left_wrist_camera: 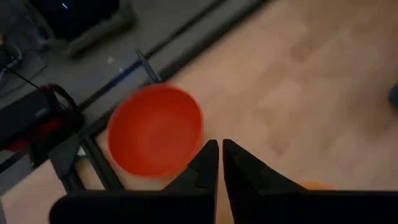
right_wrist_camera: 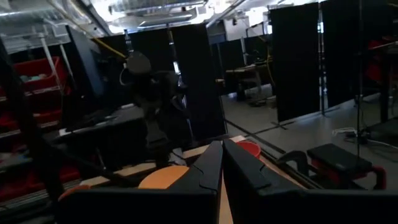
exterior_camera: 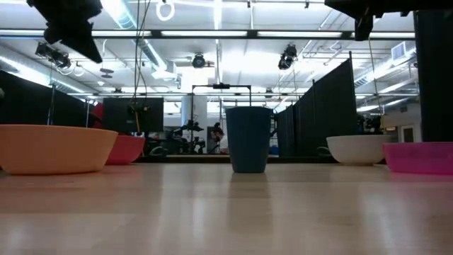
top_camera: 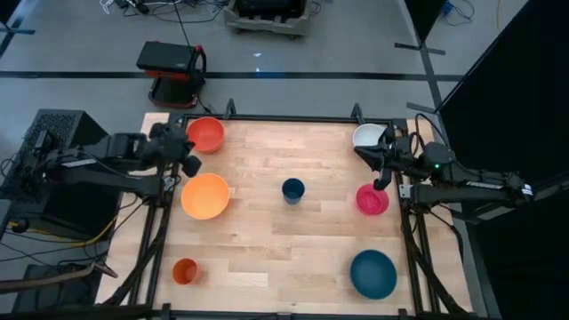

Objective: Nest bowls inside each other
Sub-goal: Stack the orange bowl on top of the light orange bowl

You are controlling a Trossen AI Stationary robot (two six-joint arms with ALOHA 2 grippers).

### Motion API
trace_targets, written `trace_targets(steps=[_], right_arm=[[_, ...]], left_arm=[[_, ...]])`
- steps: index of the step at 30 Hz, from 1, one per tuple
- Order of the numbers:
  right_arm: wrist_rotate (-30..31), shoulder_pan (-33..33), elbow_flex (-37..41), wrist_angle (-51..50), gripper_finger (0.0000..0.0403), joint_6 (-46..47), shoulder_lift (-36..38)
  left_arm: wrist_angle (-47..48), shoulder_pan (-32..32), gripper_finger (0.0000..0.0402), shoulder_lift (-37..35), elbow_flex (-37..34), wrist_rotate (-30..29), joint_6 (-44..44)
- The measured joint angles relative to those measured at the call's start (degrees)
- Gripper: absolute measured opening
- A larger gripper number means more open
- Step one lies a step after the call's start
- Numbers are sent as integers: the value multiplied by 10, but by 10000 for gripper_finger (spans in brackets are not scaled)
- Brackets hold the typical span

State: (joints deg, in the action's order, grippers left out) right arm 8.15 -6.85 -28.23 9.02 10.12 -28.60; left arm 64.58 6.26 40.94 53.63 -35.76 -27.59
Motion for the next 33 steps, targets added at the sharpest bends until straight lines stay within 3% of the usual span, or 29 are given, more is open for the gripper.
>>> trace_targets(steps=[15,18,22,27,33], right_arm=[[11,0,0,11,0,3,0],[11,0,0,11,0,3,0],[11,0,0,11,0,3,0],[11,0,0,11,0,3,0],[11,0,0,11,0,2,0]], left_arm=[[16,36,283,171,0,41,64],[32,76,322,201,0,35,66],[38,142,341,232,0,31,95],[21,216,329,257,0,52,162],[-3,243,331,299,0,98,211]])
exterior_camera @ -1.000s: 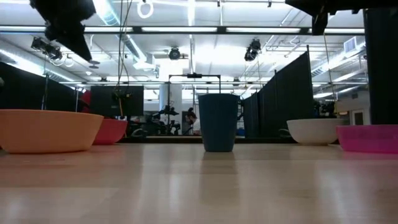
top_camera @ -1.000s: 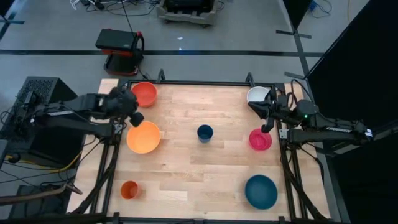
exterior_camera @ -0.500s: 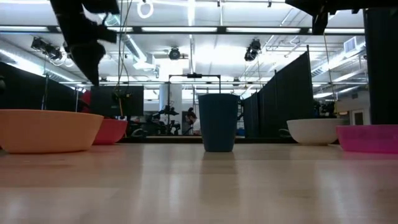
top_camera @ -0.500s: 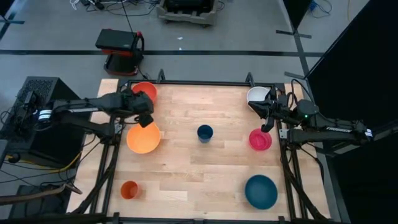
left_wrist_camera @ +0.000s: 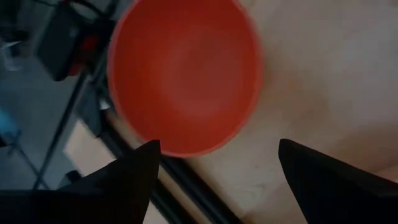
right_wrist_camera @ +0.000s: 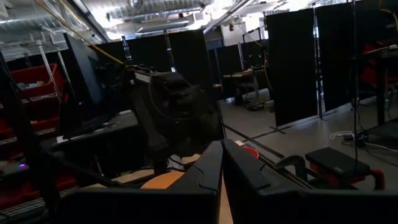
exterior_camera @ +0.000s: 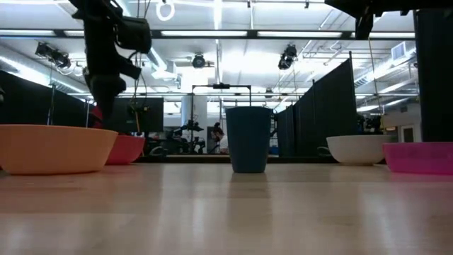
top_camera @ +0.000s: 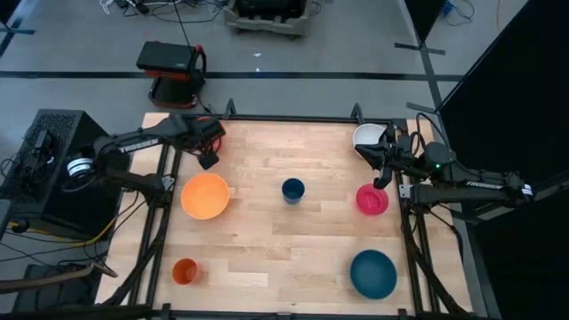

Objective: Nest bowls inside each other
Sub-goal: Stack the orange bowl on top of the light orange bowl

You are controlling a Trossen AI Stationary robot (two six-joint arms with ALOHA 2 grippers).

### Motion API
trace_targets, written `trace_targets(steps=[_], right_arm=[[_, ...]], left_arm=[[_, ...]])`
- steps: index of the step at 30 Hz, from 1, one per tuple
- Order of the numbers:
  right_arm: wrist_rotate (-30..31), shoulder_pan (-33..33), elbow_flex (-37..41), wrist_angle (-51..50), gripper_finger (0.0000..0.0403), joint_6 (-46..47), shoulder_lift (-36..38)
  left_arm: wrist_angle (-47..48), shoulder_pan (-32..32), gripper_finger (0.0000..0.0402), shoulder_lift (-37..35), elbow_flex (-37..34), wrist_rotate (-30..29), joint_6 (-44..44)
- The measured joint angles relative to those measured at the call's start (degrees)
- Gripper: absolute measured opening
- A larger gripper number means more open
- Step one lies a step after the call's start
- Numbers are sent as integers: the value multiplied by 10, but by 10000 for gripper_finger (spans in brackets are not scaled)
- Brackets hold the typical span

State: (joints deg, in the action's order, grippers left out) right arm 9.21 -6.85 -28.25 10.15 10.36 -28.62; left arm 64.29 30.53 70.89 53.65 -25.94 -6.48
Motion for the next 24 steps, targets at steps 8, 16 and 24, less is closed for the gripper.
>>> trace_targets(steps=[8,16,24], right_arm=[[0,0,0,0,0,-1,0],[0,0,0,0,0,0,0],[0,0,0,0,0,10,0]], left_arm=[[-29,33,335,58,0,60,62],[-70,52,331,117,0,113,93],[-83,53,309,158,0,115,91]])
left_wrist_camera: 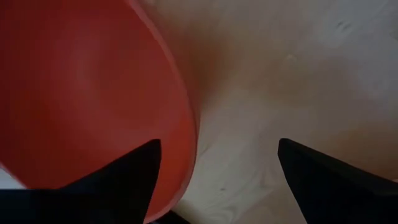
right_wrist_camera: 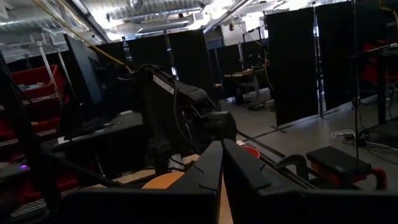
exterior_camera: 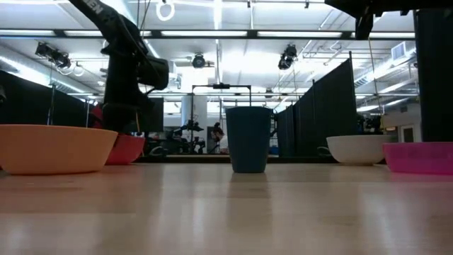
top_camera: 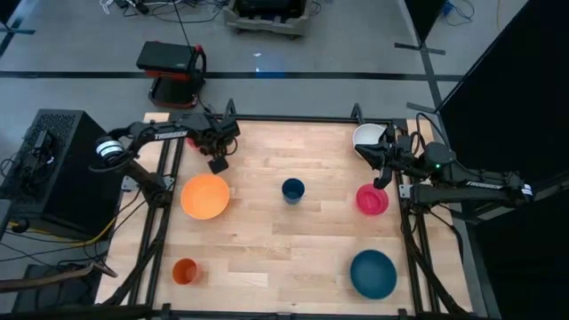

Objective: Nest bowls inside each other
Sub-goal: Stack the orange bowl on top of the light orange bowl

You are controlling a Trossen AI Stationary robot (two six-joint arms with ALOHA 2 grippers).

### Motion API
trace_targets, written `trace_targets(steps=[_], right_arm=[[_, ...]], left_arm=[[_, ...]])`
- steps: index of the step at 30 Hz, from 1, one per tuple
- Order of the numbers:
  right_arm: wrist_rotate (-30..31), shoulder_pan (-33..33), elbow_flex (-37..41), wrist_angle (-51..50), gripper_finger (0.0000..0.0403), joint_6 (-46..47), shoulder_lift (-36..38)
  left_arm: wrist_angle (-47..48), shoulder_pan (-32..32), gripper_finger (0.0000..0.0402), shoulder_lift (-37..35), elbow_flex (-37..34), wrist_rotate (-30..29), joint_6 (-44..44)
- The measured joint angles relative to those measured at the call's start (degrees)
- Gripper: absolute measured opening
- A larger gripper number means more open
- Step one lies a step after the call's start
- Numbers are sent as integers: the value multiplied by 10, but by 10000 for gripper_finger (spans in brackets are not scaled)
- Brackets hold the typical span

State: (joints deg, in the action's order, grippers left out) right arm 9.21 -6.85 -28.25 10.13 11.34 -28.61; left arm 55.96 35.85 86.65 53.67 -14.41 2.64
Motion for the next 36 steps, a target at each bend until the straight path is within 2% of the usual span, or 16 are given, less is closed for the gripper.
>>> trace_targets(steps=[18,27,30,36], right_arm=[[0,0,0,0,0,4,0],[0,0,0,-1,0,4,0],[0,0,0,-1,0,4,0],[0,0,0,-1,0,2,0]], left_arm=[[-12,17,11,19,0,-4,-61],[56,17,0,1,40,2,-64],[99,12,0,-27,80,2,-59],[150,-36,0,-111,121,57,-59]])
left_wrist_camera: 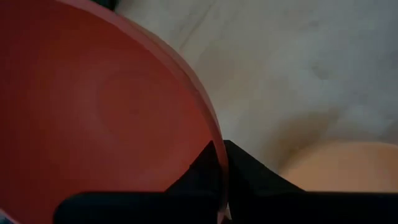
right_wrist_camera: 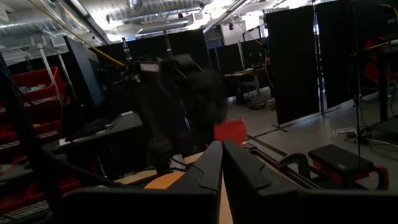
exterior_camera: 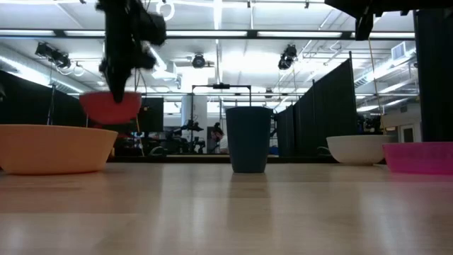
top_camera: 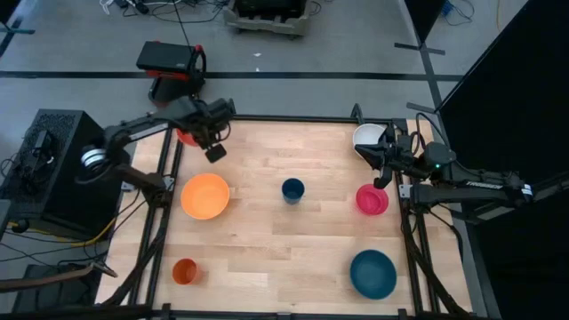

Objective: Nest bowls inside each other
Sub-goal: Stack the orange bowl on top of the light orange bowl

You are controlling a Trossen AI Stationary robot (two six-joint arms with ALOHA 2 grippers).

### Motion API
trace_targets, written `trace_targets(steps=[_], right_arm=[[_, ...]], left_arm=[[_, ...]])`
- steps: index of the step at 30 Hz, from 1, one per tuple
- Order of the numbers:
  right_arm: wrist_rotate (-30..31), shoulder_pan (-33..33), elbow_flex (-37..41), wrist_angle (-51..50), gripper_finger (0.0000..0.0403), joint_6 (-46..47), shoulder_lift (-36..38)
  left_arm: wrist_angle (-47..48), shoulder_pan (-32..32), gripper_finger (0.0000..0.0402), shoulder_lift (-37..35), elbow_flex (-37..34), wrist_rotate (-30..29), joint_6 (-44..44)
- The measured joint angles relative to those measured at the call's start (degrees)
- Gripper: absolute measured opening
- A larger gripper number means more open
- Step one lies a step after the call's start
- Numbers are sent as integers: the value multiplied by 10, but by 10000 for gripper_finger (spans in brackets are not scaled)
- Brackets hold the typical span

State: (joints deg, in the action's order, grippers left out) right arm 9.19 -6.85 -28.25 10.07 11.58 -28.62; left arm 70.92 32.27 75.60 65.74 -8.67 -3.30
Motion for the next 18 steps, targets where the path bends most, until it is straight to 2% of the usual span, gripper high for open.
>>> trace_targets(steps=[12,18], right_arm=[[0,0,0,0,0,-3,0],[0,0,0,0,0,-3,0]], left_arm=[[99,-100,0,-168,74,116,-4],[161,-219,0,-188,74,123,-50]])
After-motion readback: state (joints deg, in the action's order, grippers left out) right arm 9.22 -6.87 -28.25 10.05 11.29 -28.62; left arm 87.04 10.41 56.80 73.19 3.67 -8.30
